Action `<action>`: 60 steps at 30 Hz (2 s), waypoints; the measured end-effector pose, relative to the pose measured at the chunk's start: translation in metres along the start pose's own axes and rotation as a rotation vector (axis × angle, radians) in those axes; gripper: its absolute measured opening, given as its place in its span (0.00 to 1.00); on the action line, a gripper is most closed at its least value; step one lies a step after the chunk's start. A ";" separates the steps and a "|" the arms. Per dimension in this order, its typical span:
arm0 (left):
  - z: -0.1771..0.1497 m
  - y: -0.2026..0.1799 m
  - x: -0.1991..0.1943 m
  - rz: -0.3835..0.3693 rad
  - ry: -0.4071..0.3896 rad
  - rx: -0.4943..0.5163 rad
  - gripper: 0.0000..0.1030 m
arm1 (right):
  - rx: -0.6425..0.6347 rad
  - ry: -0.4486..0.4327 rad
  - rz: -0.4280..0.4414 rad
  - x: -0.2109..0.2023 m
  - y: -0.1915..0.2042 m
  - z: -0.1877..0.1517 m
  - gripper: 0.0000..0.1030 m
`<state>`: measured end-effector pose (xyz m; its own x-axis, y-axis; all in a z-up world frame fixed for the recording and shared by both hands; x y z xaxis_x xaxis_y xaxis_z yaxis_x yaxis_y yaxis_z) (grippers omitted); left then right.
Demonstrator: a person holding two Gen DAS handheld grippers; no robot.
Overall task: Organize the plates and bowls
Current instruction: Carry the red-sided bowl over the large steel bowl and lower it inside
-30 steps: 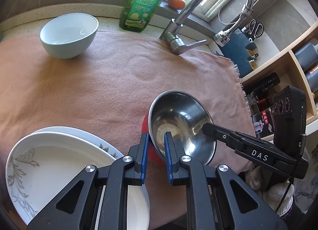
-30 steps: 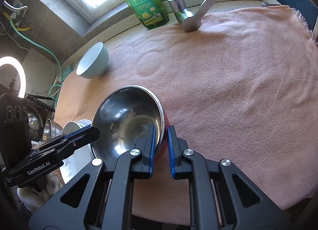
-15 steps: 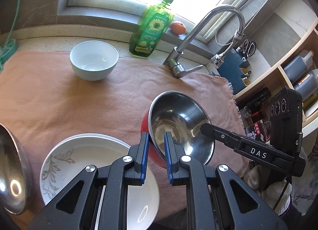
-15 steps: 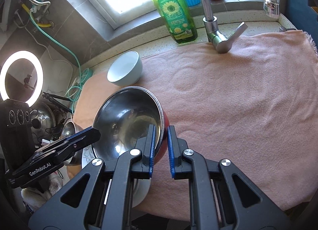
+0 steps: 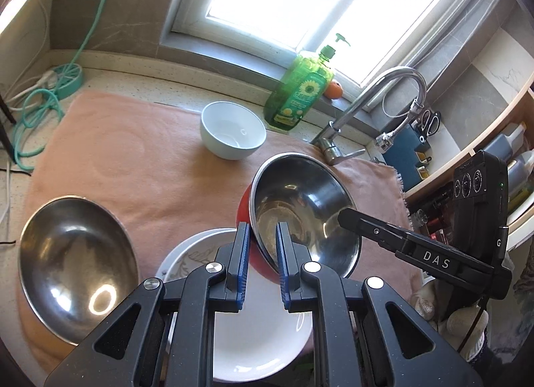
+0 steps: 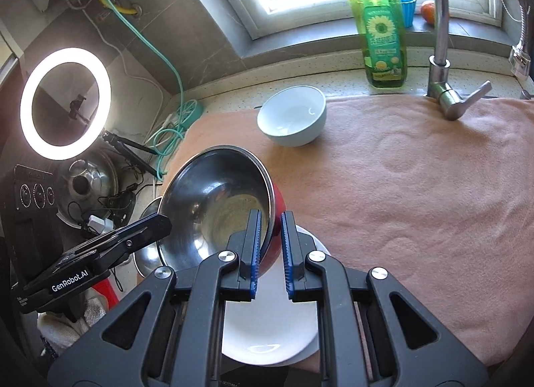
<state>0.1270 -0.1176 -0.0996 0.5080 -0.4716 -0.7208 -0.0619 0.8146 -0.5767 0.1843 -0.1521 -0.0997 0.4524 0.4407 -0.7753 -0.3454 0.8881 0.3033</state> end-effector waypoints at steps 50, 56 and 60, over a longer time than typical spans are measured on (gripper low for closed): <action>-0.005 0.187 -0.051 0.234 -0.019 -0.209 0.13 | -0.415 0.293 0.007 0.148 0.156 -0.020 0.12; -0.004 0.188 -0.047 0.242 -0.008 -0.209 0.13 | -0.415 0.300 0.000 0.150 0.154 -0.020 0.12; -0.005 0.189 -0.044 0.246 -0.002 -0.214 0.13 | -0.415 0.311 -0.001 0.152 0.153 -0.022 0.14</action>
<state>0.0887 0.0553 -0.1786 0.4572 -0.2688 -0.8478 -0.3617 0.8147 -0.4533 0.1820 0.0483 -0.1835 0.2091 0.3246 -0.9225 -0.6709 0.7339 0.1061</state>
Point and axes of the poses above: each gripper's, at about its wrist camera, not at the fingertips, and x roughly the way its jaws point, y to its left, z to its top, the point moved 10 cm from there along x, roughly the way its jaws point, and after that the axes turned 15 degrees about -x, right-handed, at the moved point
